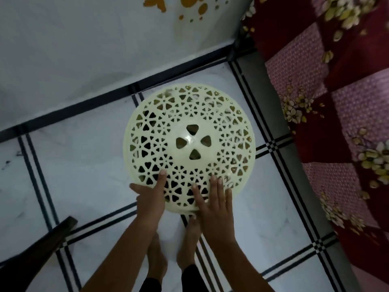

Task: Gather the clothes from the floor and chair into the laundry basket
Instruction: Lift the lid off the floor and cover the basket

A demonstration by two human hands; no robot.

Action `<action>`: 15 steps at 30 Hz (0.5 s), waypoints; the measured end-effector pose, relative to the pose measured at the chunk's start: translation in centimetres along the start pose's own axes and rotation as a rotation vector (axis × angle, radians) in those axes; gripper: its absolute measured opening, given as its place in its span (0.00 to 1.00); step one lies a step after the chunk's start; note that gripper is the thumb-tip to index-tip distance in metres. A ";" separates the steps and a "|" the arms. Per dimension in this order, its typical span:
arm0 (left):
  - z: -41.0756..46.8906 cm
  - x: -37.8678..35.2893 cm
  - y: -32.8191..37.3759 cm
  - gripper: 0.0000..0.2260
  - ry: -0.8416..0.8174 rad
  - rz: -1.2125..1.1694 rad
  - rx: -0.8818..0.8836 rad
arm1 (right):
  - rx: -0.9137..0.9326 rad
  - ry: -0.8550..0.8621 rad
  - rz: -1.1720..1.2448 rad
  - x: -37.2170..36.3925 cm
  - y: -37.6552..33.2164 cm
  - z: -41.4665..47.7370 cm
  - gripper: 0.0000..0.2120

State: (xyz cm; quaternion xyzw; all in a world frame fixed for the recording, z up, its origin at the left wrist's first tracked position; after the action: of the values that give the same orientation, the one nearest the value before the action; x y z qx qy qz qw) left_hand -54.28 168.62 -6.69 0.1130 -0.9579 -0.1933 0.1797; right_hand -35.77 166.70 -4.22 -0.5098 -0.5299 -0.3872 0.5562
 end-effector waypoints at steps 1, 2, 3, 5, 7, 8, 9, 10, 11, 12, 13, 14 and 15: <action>-0.1 -1.4 1.4 0.56 0.020 0.058 -0.001 | 0.001 -0.003 -0.023 0.0 1.5 1.5 0.50; -0.1 -2.6 3.1 0.53 0.043 0.115 -0.008 | 0.010 -0.002 -0.038 0.3 2.7 3.0 0.51; 0.1 -3.8 4.8 0.52 0.053 0.163 -0.018 | 0.024 0.017 -0.046 0.7 3.8 4.7 0.49; 1.5 -6.4 8.6 0.56 0.001 0.164 -0.049 | 0.014 0.042 -0.043 2.0 5.9 8.4 0.42; 2.9 -9.2 12.6 0.58 -0.123 0.182 -0.111 | -0.039 0.021 -0.026 2.8 8.4 12.7 0.40; 3.0 -10.3 14.8 0.53 -0.181 0.240 -0.162 | -0.074 -0.006 -0.013 3.3 9.6 14.9 0.40; 2.6 -11.3 16.8 0.45 -0.223 0.291 -0.227 | -0.104 -0.006 -0.006 4.0 10.7 17.2 0.40; 1.7 -12.0 18.9 0.37 -0.244 0.354 -0.311 | -0.136 -0.014 0.001 4.4 11.6 19.2 0.40; 0.9 -13.0 20.6 0.31 -0.265 0.412 -0.403 | -0.180 -0.027 0.007 5.0 12.3 21.0 0.40; -0.5 -13.5 22.1 0.28 -0.289 0.461 -0.478 | -0.209 -0.030 0.013 5.6 12.7 22.8 0.40; -1.7 -14.0 23.5 0.26 -0.313 0.485 -0.563 | -0.225 -0.042 0.015 6.1 13.2 24.8 0.41; -3.6 -13.9 24.7 0.24 -0.329 0.500 -0.650 | -0.241 -0.088 0.026 6.9 14.0 26.8 0.40; -4.9 -13.5 25.5 0.23 -0.325 0.521 -0.735 | -0.253 -0.174 0.089 7.9 14.7 29.0 0.40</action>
State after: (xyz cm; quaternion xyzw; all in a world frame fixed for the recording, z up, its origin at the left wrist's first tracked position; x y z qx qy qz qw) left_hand -43.82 193.86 3.91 -0.2337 -0.8383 -0.4827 0.0979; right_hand -26.01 198.56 -1.10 -0.6304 -0.4999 -0.3803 0.4561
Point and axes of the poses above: each hand's wrist, its own z-axis towards the middle knuckle, its own x-axis out of the back of the hand, y = z × x, the point moved 9 cm from there along z, towards the middle knuckle, and after that the axes turned 1 degree about z, right-handed, at the moved point
